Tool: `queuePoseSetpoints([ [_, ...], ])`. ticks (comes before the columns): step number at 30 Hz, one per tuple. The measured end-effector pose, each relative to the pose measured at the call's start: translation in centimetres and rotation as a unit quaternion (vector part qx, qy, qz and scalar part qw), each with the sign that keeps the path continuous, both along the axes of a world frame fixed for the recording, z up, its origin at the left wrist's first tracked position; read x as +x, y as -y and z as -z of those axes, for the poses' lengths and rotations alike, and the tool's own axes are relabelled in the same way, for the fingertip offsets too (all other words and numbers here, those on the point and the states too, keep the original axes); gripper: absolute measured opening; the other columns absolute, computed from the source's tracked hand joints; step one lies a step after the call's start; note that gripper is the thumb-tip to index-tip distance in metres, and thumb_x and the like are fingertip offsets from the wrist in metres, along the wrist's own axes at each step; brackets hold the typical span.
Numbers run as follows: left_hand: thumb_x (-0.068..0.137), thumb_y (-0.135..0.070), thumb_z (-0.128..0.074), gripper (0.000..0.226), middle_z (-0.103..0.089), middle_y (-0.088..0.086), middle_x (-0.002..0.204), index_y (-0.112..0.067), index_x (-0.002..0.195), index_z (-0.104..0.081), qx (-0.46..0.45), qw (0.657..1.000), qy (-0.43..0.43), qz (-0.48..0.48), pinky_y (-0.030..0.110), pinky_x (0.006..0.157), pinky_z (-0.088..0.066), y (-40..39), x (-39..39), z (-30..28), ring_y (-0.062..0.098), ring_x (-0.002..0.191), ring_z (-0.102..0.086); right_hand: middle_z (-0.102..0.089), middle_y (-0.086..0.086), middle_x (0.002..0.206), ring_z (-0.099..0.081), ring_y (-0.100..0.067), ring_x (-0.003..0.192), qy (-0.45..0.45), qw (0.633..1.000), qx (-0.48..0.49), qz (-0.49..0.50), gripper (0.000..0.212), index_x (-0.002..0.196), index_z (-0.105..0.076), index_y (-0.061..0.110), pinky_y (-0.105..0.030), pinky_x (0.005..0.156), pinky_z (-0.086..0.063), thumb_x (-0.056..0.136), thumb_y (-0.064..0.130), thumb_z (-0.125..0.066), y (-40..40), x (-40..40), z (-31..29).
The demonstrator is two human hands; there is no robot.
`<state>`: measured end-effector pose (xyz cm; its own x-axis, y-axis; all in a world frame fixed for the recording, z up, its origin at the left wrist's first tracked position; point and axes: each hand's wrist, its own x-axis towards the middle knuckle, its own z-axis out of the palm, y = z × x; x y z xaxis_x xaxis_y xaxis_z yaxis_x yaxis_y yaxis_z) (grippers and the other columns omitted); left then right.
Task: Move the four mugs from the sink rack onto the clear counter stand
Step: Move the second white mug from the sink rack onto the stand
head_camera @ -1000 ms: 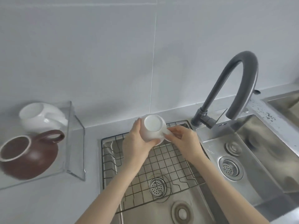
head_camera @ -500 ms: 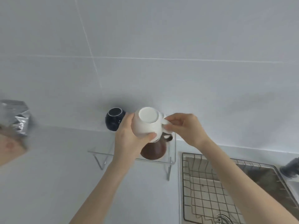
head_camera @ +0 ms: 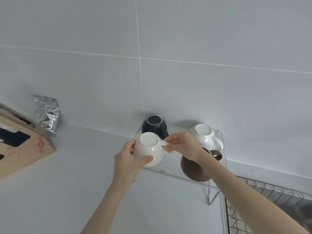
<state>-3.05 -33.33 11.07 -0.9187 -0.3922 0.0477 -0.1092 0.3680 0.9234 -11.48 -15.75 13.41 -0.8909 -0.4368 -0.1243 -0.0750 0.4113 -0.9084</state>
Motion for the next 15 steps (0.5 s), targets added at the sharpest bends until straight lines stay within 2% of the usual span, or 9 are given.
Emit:
queuePoseSetpoints([
  [2,0.055,-0.016,-0.084,0.07,-0.059,-0.004,0.1,-0.014,0.118,-0.054,0.0,1.0,0.001,-0.01,0.022,0.08,-0.04,0.1,-0.2,0.5,0.017,0.098,-0.056,-0.068,0.014,0.059,-0.06,0.006,0.053,-0.007,1.0,0.022,-0.007,0.017,0.091,-0.069,0.003,-0.007,0.062,-0.047,0.074,0.0,-0.068,0.4,-0.5,0.1],
  [6,0.055,-0.015,-0.084,0.068,-0.058,-0.004,0.099,-0.013,0.116,-0.055,0.0,1.0,0.003,-0.024,0.024,0.082,-0.039,0.4,-0.3,1.3,0.017,0.096,-0.055,-0.066,0.006,0.066,-0.058,0.008,0.051,-0.014,0.998,0.056,-0.027,0.018,0.091,-0.068,0.002,-0.008,0.066,-0.047,0.074,-0.001,-0.065,1.3,-1.1,0.2],
  [10,0.057,-0.016,-0.083,0.067,-0.057,-0.004,0.098,-0.012,0.117,-0.054,0.002,1.0,0.006,-0.029,0.023,0.08,-0.037,0.5,-0.3,1.7,0.017,0.094,-0.054,-0.066,0.006,0.067,-0.057,0.01,0.051,-0.021,0.996,0.077,-0.027,0.018,0.09,-0.069,0.004,-0.024,0.079,-0.05,0.073,-0.001,-0.064,1.9,-1.2,0.9],
  [12,0.057,-0.017,-0.083,0.067,-0.057,-0.004,0.098,-0.012,0.117,-0.054,0.002,1.0,0.006,-0.031,0.023,0.079,-0.037,0.5,-0.4,1.8,0.017,0.093,-0.054,-0.068,0.003,0.069,-0.058,0.01,0.053,-0.027,0.996,0.086,-0.024,0.018,0.089,-0.07,0.006,-0.026,0.082,-0.05,0.073,0.0,-0.064,2.0,-1.3,1.1],
  [15,0.058,-0.017,-0.083,0.068,-0.056,-0.004,0.099,-0.011,0.119,-0.053,-0.002,1.0,0.002,-0.028,0.023,0.08,-0.037,0.6,-0.6,1.9,0.017,0.093,-0.053,-0.07,-0.008,0.08,-0.062,-0.005,0.066,-0.037,0.994,0.096,-0.02,0.019,0.09,-0.07,0.006,-0.028,0.083,-0.05,0.074,0.0,-0.062,2.2,-1.4,1.0],
])
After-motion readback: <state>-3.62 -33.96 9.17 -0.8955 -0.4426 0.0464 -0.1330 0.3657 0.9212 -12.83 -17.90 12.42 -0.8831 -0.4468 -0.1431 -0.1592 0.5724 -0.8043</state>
